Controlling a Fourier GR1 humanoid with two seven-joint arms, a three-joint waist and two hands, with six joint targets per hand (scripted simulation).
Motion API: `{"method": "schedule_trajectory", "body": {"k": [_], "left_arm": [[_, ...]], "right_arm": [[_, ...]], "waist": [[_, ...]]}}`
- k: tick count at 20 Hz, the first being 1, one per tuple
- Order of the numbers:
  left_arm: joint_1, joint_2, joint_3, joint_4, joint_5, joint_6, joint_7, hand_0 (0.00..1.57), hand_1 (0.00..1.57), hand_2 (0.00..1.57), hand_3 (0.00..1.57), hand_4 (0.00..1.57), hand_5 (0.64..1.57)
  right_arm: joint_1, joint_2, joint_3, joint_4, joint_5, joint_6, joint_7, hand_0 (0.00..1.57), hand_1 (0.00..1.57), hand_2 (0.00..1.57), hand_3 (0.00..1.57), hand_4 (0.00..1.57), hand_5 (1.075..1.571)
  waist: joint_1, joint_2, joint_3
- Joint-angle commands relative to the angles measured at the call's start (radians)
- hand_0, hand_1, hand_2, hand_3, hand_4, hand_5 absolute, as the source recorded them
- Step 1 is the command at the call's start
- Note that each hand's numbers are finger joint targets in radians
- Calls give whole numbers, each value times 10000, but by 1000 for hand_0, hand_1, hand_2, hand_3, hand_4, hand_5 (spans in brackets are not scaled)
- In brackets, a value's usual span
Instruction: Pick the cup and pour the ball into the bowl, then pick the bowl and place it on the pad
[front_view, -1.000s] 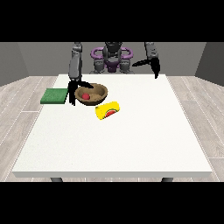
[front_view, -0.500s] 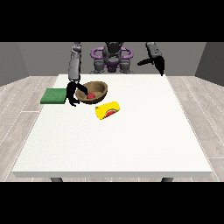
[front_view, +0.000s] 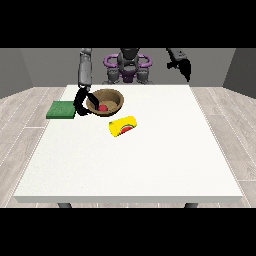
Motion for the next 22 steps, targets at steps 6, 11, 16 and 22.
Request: {"method": "schedule_trajectory", "body": {"k": [6,11,16,22], "left_arm": [[710,377,961,1617,130,251,-119,0,0,0,0,1005,1404],[1231,316,943,1120,283,-35,-593,0,0,0,0,997,1414],[1064,368,1013,879,216,20,-528,0,0,0,0,1051,1435],[1115,1715,2370,821,1514,-1372,-1062,0,0,0,0,1311,1525]], "right_arm": [[-1102,-45,1227,-919,794,592,3916,1571,1571,1571,891,807,1567],[-738,-1206,347,-1136,39,1729,3857,1571,1571,1571,750,787,1570],[-216,-1834,-64,-1162,-78,2180,2910,1571,1571,1571,466,834,1570],[202,-3092,-804,-812,-438,2844,2006,1571,1571,1571,0,911,1571]], "waist": [[-1921,-1947,155],[-1745,-1483,162],[-1607,-842,164],[-1253,-271,167]]}}
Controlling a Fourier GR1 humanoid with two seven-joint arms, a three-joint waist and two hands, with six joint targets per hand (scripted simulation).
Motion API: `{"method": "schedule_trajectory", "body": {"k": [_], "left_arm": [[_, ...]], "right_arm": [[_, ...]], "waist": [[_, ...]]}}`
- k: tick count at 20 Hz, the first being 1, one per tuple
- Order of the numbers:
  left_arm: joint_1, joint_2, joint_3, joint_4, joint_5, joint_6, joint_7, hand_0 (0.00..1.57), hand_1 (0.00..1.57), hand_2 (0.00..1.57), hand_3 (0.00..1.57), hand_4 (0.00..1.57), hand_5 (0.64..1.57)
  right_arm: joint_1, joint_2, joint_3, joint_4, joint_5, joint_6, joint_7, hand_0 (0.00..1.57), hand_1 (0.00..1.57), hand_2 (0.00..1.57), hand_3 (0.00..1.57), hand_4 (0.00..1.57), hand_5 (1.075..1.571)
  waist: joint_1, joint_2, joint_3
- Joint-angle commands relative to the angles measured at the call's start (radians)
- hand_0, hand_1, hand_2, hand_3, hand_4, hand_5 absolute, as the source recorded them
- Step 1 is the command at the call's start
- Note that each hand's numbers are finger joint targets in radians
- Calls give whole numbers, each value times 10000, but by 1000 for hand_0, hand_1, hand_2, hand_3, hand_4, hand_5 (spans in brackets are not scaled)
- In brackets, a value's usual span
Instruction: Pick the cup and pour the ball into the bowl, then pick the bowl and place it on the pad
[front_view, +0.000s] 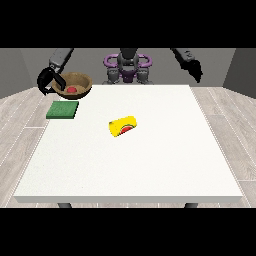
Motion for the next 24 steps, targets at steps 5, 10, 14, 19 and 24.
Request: {"method": "schedule_trajectory", "body": {"k": [5,10,14,19,24], "left_arm": [[-209,2951,2582,984,2014,-2347,-347,0,0,0,0,1289,1571],[-453,4007,3537,2681,2423,-3222,-1371,0,0,0,0,1226,1566],[-643,4025,3426,2411,2426,-3119,-1290,0,0,0,0,1187,1557],[-642,4200,3522,2589,2453,-3373,-1737,0,0,0,0,1179,1552],[-355,4278,3553,2013,2708,-3558,-1427,0,0,0,0,1180,1551]], "right_arm": [[529,-693,-751,-39,-473,312,-1128,1571,1571,1571,0,869,1570],[194,-302,-615,-507,-457,43,-925,1571,1571,1571,0,793,1567],[-135,-764,-1145,164,-682,64,-1429,1571,1571,1571,0,685,1567],[-91,-1334,-1364,700,-537,-371,-1143,1087,1087,1226,1164,0,1523],[-244,-1469,-1809,1473,-1056,485,-1771,0,0,425,649,0,1460]], "waist": [[255,763,-2],[-76,1268,-8],[115,1641,2],[164,2145,-1],[514,2115,12]]}}
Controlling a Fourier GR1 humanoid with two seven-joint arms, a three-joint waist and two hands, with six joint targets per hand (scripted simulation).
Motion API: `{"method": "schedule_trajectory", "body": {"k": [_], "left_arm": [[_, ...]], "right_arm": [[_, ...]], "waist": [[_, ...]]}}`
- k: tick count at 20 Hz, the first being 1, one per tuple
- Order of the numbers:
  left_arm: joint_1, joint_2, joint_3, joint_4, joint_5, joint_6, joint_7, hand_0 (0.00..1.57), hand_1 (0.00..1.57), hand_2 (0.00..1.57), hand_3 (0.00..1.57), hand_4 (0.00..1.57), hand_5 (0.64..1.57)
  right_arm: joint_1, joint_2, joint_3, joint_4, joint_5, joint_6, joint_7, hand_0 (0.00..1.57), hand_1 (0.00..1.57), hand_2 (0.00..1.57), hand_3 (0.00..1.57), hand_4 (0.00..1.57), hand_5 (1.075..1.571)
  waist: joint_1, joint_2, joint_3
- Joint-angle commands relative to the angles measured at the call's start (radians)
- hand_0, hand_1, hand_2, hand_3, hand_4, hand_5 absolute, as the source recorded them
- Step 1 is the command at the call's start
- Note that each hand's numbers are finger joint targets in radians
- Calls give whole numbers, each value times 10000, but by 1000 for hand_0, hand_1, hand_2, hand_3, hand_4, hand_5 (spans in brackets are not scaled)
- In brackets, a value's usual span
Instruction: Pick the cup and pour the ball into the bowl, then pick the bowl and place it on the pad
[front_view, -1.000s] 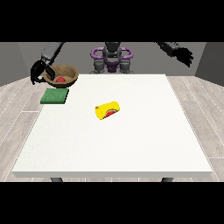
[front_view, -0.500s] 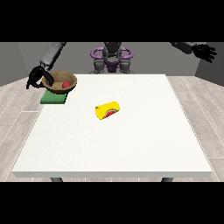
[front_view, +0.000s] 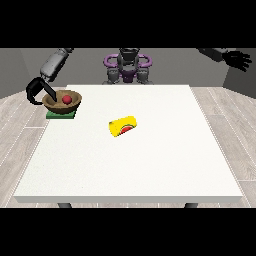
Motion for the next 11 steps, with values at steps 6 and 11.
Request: {"method": "schedule_trajectory", "body": {"k": [6,11], "left_arm": [[-205,-1948,-1826,-1955,-557,1232,1772,0,0,0,0,902,1559],[354,-2340,-2091,-981,-1122,1922,2324,0,0,0,0,902,1559]], "right_arm": [[-449,-117,515,614,398,351,1063,0,0,0,0,0,1359],[-1218,665,1065,-533,125,1541,1954,0,0,0,0,476,1434]], "waist": [[-20,-1873,22],[-870,-3874,-24]]}}
